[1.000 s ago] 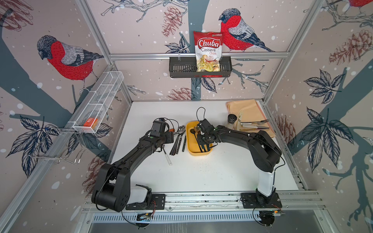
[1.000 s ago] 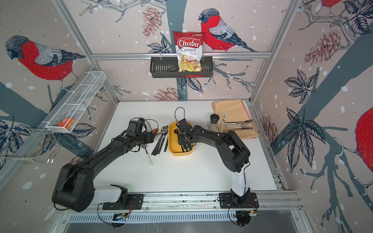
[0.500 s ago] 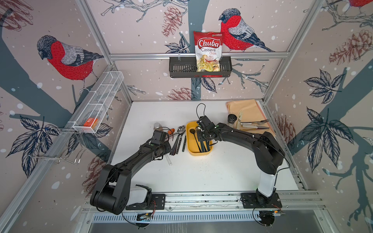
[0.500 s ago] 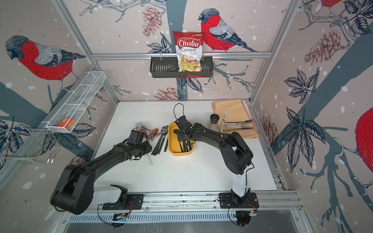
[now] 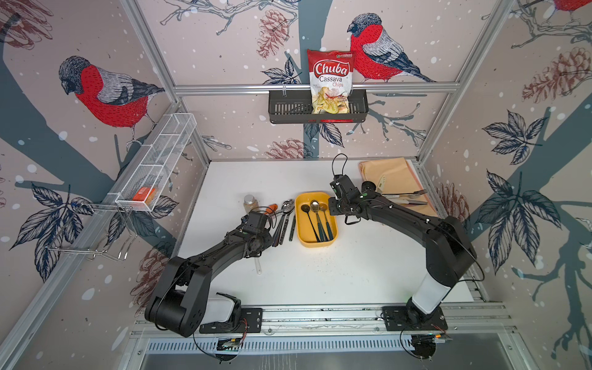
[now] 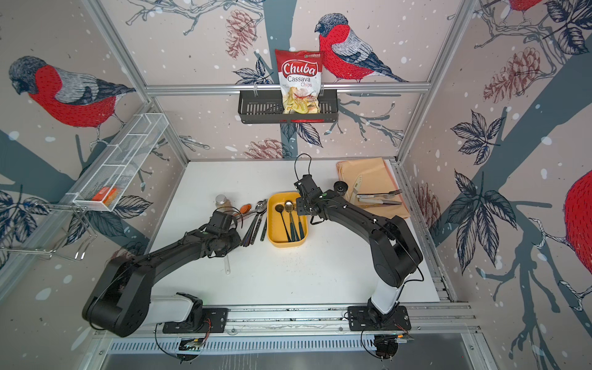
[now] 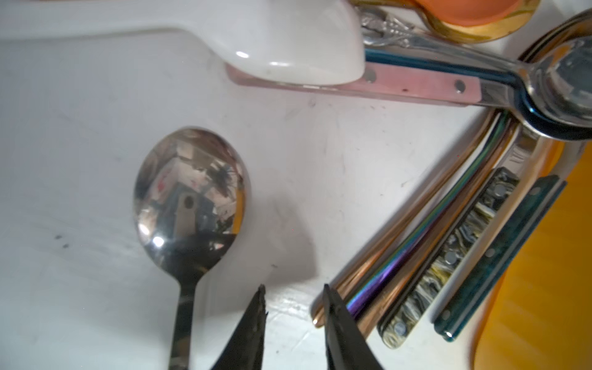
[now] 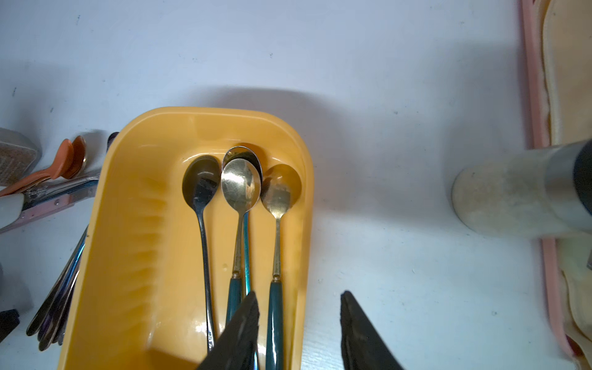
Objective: Put the spoon into the storage box
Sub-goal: Place the spoon in the storage box, then pick up the spoon from the center of the board.
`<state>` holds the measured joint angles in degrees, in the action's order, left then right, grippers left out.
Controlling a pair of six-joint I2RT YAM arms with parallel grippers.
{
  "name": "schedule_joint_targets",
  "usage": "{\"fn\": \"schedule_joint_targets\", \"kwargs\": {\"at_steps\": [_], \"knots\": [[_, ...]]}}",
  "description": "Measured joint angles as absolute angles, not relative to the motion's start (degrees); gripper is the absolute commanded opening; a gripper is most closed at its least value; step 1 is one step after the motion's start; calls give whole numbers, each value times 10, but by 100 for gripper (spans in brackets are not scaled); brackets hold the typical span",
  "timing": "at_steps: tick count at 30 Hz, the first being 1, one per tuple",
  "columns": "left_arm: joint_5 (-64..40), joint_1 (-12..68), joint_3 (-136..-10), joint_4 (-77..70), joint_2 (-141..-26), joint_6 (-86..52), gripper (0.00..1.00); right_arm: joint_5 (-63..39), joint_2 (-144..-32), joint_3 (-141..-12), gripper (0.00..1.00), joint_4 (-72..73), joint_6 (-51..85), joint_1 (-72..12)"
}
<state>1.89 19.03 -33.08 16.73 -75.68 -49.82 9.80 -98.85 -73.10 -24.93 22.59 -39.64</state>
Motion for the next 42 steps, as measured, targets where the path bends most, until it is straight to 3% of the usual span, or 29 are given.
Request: {"fn": "schedule_joint_targets", "kwargs": {"at_steps": [7, 21, 26, 36, 42], "knots": [[57, 197, -338, 208, -708, -527, 47, 89, -985, -712, 44, -245, 224, -385], [97, 213, -322, 291, -710, -536, 46, 69, -986, -693, 44, -239, 209, -375], [109, 222, -315, 289, -726, -536, 39, 62, -986, -689, 44, -236, 209, -370], [150, 236, -296, 260, -736, -535, 11, 55, -986, -688, 44, -230, 206, -363], [161, 248, -291, 242, -736, -536, 0, 53, -985, -688, 44, -230, 197, -360]]}}
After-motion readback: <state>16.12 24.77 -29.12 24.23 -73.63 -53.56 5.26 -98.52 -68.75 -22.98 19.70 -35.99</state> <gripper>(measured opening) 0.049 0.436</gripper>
